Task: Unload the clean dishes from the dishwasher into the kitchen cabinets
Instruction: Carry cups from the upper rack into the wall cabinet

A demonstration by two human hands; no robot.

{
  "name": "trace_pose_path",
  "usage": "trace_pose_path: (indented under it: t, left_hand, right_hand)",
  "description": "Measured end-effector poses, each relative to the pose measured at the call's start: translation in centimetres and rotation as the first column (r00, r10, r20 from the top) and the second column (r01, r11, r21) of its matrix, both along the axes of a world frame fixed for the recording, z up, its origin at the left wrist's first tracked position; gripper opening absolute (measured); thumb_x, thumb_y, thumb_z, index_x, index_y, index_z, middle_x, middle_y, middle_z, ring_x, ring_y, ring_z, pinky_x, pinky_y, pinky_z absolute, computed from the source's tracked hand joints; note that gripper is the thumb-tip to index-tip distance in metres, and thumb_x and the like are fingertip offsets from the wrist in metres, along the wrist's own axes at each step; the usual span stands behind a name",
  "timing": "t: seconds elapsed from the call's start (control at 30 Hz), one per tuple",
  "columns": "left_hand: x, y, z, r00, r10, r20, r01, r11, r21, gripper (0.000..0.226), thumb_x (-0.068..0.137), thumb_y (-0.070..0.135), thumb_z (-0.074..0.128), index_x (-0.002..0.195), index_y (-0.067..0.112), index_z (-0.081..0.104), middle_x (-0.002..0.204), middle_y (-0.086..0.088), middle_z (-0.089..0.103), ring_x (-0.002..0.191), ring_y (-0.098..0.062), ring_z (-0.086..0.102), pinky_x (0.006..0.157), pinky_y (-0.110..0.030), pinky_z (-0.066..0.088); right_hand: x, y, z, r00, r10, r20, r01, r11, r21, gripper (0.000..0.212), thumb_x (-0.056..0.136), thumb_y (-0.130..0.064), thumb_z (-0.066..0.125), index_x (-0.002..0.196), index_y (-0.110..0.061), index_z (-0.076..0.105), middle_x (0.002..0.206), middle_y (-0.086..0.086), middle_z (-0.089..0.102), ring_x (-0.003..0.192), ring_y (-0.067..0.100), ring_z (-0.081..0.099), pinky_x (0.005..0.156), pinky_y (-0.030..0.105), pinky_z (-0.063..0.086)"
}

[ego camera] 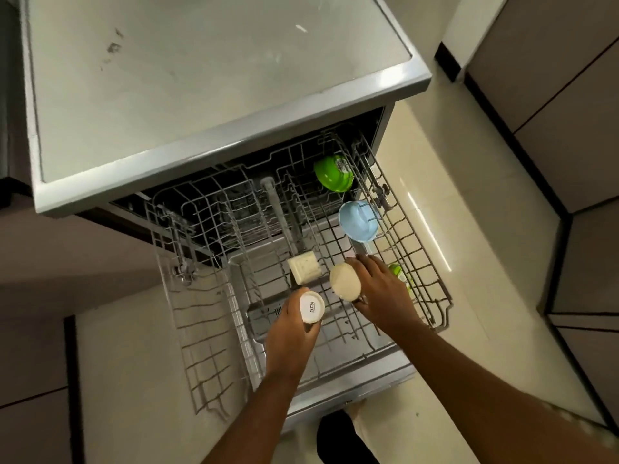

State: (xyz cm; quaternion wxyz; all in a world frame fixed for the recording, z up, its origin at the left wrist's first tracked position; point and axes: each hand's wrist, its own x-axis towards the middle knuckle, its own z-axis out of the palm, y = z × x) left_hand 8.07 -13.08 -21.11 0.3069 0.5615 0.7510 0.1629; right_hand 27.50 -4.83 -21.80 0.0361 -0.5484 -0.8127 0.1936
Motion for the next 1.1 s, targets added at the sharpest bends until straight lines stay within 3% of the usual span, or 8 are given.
trace_pose_path:
  t: [0.07,0.2,0.4,0.57,0.73,0.8,0.9,1.1]
  left_hand:
    - [-1.1,-1.4,1.3,0.999,0.03,0.031,-0.031,0.998,0.053,0.071,0.078,0.037,0.079,0.139,0.027,0.044,0.12,0.002,0.065,0.102,-0.015,0.065,0.077,-0.031,0.057]
    - [-4.1,-4.4,4.7,0.997,0.005,0.072,-0.015,0.99,0.138,0.071,0.074,0.034,0.083,0.135,0.024,0.048,0.121,0.007,0.063,0.101,-0.004,0.061,0.076,-0.012,0.046]
    - [-11.6,-10.6,12.0,0.996,0.042,0.078,-0.059,0.972,0.229,0.067,0.075,0.029,0.082,0.134,0.019,0.05,0.119,0.006,0.063,0.102,-0.008,0.061,0.082,-0.021,0.049]
    - [-19.5,-16.5,19.1,0.994,0.109,0.033,-0.114,0.952,0.283,0.066,0.075,0.038,0.079,0.133,0.022,0.052,0.126,0.005,0.063,0.112,-0.016,0.061,0.089,-0.032,0.052]
    - [-27.2,-21.3,26.7,0.991,0.135,0.008,-0.13,0.931,0.341,0.05,0.073,0.038,0.073,0.12,0.036,0.055,0.109,0.019,0.065,0.102,-0.008,0.063,0.083,-0.03,0.052]
    - [-30.2,-22.8,29.4,0.987,0.16,-0.01,-0.147,0.924,0.352,0.044,0.071,0.038,0.07,0.113,0.038,0.056,0.102,0.021,0.065,0.098,-0.007,0.063,0.076,-0.025,0.048]
    - [-34.8,-25.6,33.9,0.977,0.209,-0.039,-0.182,0.917,0.354,0.052,0.071,0.04,0.07,0.12,0.038,0.055,0.112,0.02,0.065,0.104,-0.008,0.061,0.082,-0.028,0.047]
    - [-42.4,-26.1,41.0,0.952,0.296,-0.082,-0.241,0.884,0.401,0.06,0.071,0.045,0.072,0.126,0.038,0.051,0.113,0.016,0.065,0.105,-0.013,0.063,0.085,-0.032,0.05]
  right_hand:
    - [0.0,-1.5,1.3,0.998,-0.023,-0.062,0.025,0.999,0.04,0.095,0.069,-0.044,0.086,0.146,-0.019,0.037,0.146,0.006,0.048,0.136,0.025,0.044,0.097,0.039,0.055]
    - [-1.4,-5.0,5.6,0.97,-0.121,-0.209,0.142,0.986,0.086,0.094,0.065,-0.05,0.086,0.142,-0.019,0.042,0.138,0.003,0.053,0.125,0.019,0.05,0.091,0.03,0.054]
    - [-7.4,-12.0,13.4,0.831,-0.201,-0.518,0.281,0.956,0.08,0.087,0.06,-0.035,0.093,0.132,-0.015,0.049,0.123,0.0,0.054,0.112,0.006,0.048,0.093,0.006,0.039]
    - [-14.5,-17.2,18.8,0.744,-0.214,-0.633,0.316,0.947,0.052,0.083,0.062,-0.041,0.09,0.131,-0.021,0.049,0.123,-0.002,0.057,0.113,0.016,0.058,0.084,0.033,0.057]
    - [-22.9,-20.9,24.9,0.705,-0.144,-0.694,0.268,0.961,0.073,0.081,0.06,-0.046,0.086,0.129,-0.02,0.051,0.119,-0.007,0.056,0.105,0.007,0.055,0.082,0.009,0.048]
    - [-26.4,-21.6,27.7,0.691,-0.111,-0.714,0.222,0.973,0.064,0.08,0.061,-0.048,0.086,0.128,-0.023,0.051,0.12,-0.007,0.057,0.106,0.005,0.055,0.085,0.015,0.049]
    - [-32.0,-22.5,32.3,0.666,-0.035,-0.746,0.176,0.978,0.111,0.076,0.062,-0.038,0.091,0.126,-0.022,0.052,0.118,-0.007,0.058,0.106,0.006,0.055,0.091,0.021,0.049]
    - [-40.5,-20.6,38.9,0.618,0.065,-0.783,0.104,0.981,0.164,0.086,0.058,-0.059,0.084,0.129,-0.026,0.051,0.121,-0.008,0.06,0.11,0.011,0.058,0.09,0.037,0.056]
